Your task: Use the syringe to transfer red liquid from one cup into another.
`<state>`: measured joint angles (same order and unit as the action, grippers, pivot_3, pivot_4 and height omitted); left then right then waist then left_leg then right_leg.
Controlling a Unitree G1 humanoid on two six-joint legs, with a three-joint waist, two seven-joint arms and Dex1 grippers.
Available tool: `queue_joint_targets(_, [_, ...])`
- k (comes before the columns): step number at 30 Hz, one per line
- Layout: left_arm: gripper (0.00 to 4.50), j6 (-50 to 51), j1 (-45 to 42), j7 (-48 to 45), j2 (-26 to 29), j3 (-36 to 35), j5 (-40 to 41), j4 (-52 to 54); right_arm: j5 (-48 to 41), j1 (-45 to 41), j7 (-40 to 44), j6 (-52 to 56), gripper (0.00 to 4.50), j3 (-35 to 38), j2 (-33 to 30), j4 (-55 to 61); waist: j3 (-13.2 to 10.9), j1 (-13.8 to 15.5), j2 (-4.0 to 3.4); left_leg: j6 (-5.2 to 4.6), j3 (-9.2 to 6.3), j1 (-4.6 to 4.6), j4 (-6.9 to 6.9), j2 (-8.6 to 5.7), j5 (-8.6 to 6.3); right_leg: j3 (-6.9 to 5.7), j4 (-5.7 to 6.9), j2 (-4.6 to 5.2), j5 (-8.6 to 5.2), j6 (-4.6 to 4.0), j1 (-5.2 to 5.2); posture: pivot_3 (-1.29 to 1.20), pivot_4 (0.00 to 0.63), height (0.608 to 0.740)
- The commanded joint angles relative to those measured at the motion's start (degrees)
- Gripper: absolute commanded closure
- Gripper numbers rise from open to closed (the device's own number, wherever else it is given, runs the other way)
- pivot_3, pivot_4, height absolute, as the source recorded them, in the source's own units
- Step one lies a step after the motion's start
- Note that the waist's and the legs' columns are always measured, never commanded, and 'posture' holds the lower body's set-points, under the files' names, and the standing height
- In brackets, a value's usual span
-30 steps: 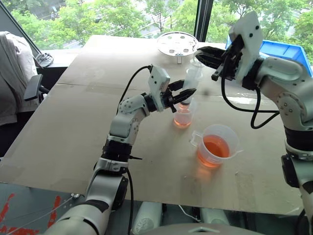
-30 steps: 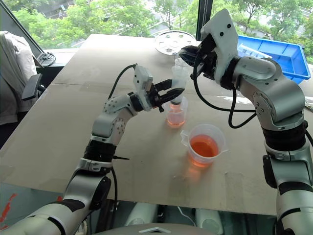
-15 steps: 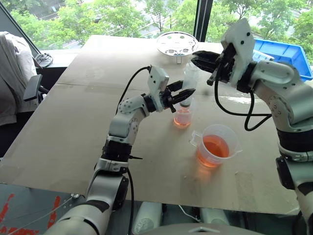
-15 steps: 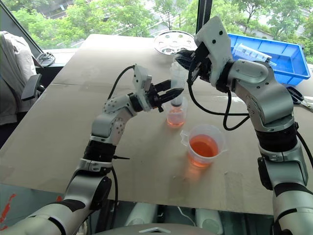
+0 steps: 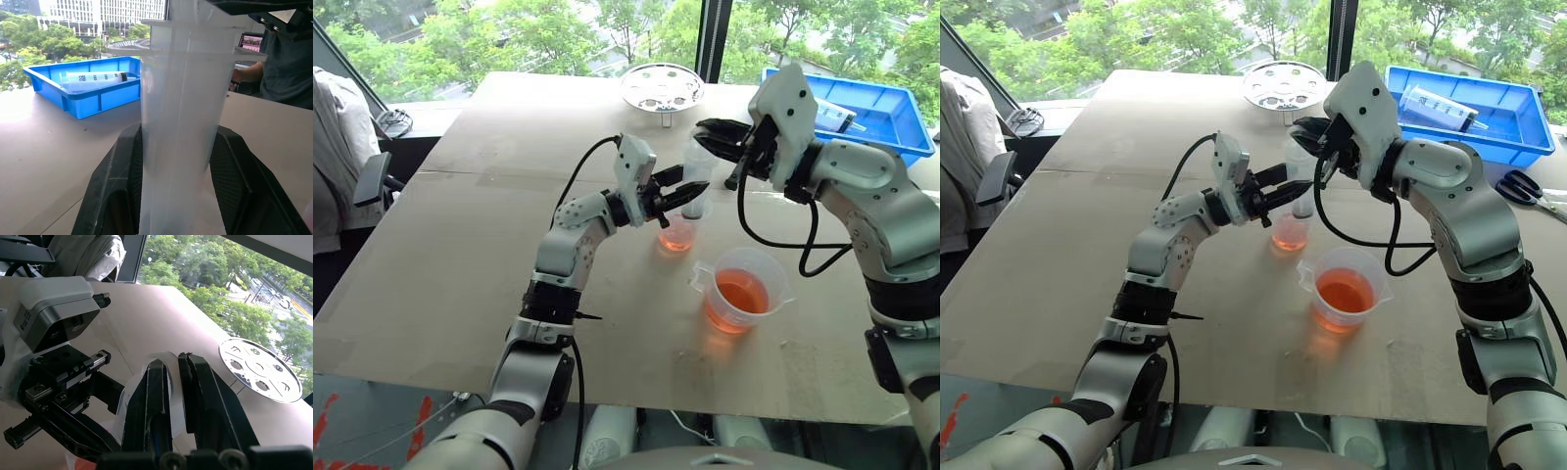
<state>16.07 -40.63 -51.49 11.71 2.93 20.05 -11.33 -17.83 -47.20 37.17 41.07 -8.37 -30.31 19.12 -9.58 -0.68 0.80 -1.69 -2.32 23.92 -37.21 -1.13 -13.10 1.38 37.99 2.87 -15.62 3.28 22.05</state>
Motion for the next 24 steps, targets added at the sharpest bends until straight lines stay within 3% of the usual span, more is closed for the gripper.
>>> queue_joint_targets(1, [3.12, -0.2, -2.4, 1.0, -0.6, -2.5, 3.8, 6.0, -6.8, -0.2, 6.9, 1.3, 4.49, -2.1, 2.3, 2.9, 0.0, 0.0, 0.00, 0.00, 0.00, 0.00, 0.00, 0.00, 0.00, 0.00, 0.00, 0.00, 0.00, 0.00, 0.00, 0.00, 0.150, 0.740])
queue_joint_targets(4, [3.12, 0.8, -2.0, 1.0, 0.2, -2.8, 4.3, 7.4, -10.4, -1.5, 7.8, 3.6, 4.49, 1.2, 3.3, 2.4, 0.0, 0.0, 0.00, 0.00, 0.00, 0.01, 0.01, 0.00, 0.00, 0.01, -0.01, 0.01, 0.00, 0.00, 0.00, 0.00, 0.150, 0.740])
queue_joint_targets(7, [3.12, 1.7, -1.6, 1.1, 1.0, -3.0, 4.6, 8.5, -12.0, -2.5, 8.2, 4.3, 3.48, 3.3, 3.6, 2.4, 0.0, 0.0, 0.00, 0.00, -0.01, 0.00, 0.01, 0.01, 0.00, 0.01, 0.00, 0.02, 0.00, 0.00, 0.00, 0.00, 0.150, 0.740])
queue_joint_targets(14, [3.12, 10.1, -2.0, 4.3, 3.0, -6.5, 9.9, 11.1, -19.5, -2.9, 9.6, 7.3, 0.05, 11.9, 0.1, 1.6, 0.0, 0.0, -0.01, -0.01, -0.02, 0.01, 0.01, 0.00, -0.01, -0.01, -0.01, 0.06, 0.00, 0.00, 0.00, 0.00, 0.150, 0.740])
queue_joint_targets(24, [3.12, 25.1, -4.3, 11.6, 8.0, -11.3, 17.4, 16.9, -28.4, 6.1, 12.7, 7.1, 0.05, 23.0, -9.2, 5.2, 0.0, 0.1, 0.00, -0.01, -0.06, 0.05, 0.02, 0.01, -0.01, -0.05, -0.03, 0.08, 0.00, 0.00, 0.00, 0.00, 0.150, 0.740])
